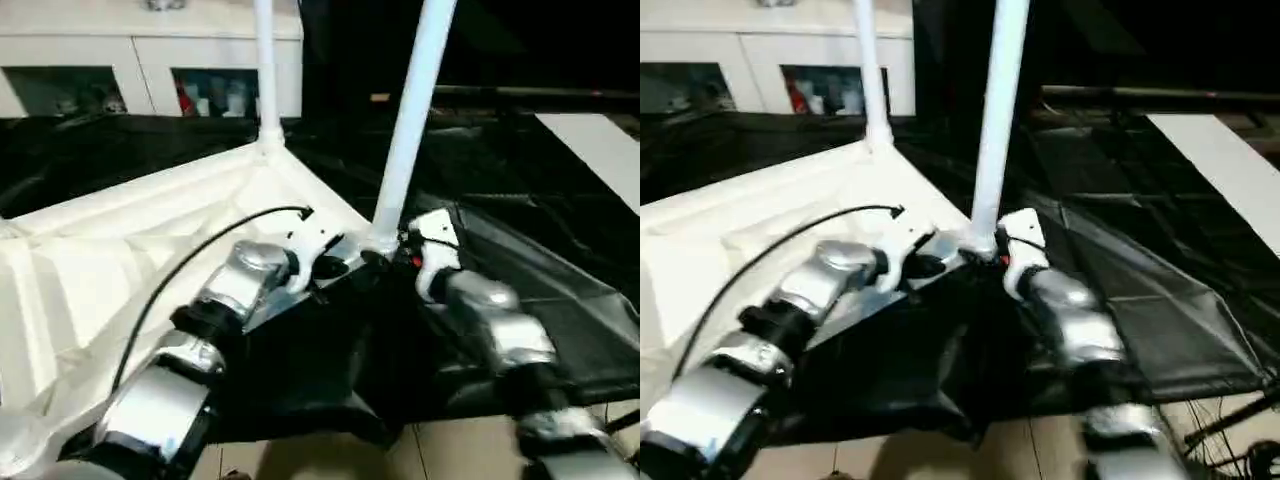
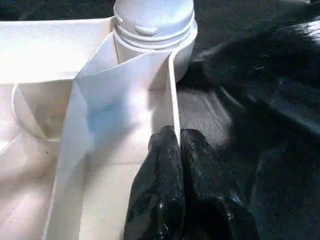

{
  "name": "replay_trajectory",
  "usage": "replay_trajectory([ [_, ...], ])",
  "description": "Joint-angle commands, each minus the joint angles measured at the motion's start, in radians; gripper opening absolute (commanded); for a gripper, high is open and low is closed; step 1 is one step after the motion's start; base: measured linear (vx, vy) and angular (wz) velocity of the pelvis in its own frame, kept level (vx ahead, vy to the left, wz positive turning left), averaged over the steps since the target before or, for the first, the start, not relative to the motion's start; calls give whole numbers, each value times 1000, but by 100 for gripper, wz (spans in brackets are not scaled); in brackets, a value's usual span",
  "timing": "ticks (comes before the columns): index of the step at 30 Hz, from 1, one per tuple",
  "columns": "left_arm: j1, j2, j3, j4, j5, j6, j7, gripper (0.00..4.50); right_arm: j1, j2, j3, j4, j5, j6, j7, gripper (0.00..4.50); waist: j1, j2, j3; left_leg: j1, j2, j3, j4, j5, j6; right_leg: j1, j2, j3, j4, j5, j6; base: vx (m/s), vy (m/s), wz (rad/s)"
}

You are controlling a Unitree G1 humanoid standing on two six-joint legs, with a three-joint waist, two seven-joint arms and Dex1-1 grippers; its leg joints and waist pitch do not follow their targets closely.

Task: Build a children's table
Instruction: Rotate leg to tighten

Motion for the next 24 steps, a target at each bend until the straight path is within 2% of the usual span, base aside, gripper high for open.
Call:
replay_trajectory([
  [1,30,14,-57,-29,6,-19,-134,0,17,-47,38,-43,-7,-20,127,395,1,-3,-58,13,39,-20,-68,-240,33,47,-53,37,-80,-166,-206,0,0,0],
  [3,51,45,-75,-67,-8,-51,-218,0,30,-88,37,-65,-7,-33,188,395,5,0,-58,13,39,-18,-67,-222,45,45,-53,37,-77,-128,-233,0,0,0],
  [5,62,61,-85,-90,-18,-62,-264,0,35,-104,37,-77,-3,-35,211,395,7,1,-59,15,42,-19,-69,-227,42,45,-54,36,-75,-136,-241,0,0,0],
  [7,97,113,-110,-179,-54,-70,-389,0,42,-141,42,-108,12,-36,267,395,7,2,-59,15,45,-20,-71,-228,38,46,-55,36,-72,-132,-249,0,0,0],
  [10,107,136,-115,-219,-67,-49,-423,0,47,-158,56,-128,22,-29,304,395,8,6,-57,19,48,-18,-73,-250,30,43,-52,36,-70,-133,-259,0,0,0],
  [14,122,170,-111,-264,-68,-34,-465,0,63,-189,101,-172,40,-14,404,395,7,2,-55,16,46,-20,-75,-271,21,45,-56,37,-74,-179,-244,0,0,0],
  [18,129,188,-108,-279,-68,-35,-482,0,73,-191,121,-187,28,-14,446,395,5,1,-57,14,45,-19,-72,-240,29,44,-55,37,-72,-162,-244,0,0,0],
  [24,134,194,-106,-296,-72,-24,-473,0,68,-198,130,-171,13,-24,446,395,4,-1,-57,15,44,-18,-71,-233,28,44,-55,37,-72,-164,-248,0,0,0],
])
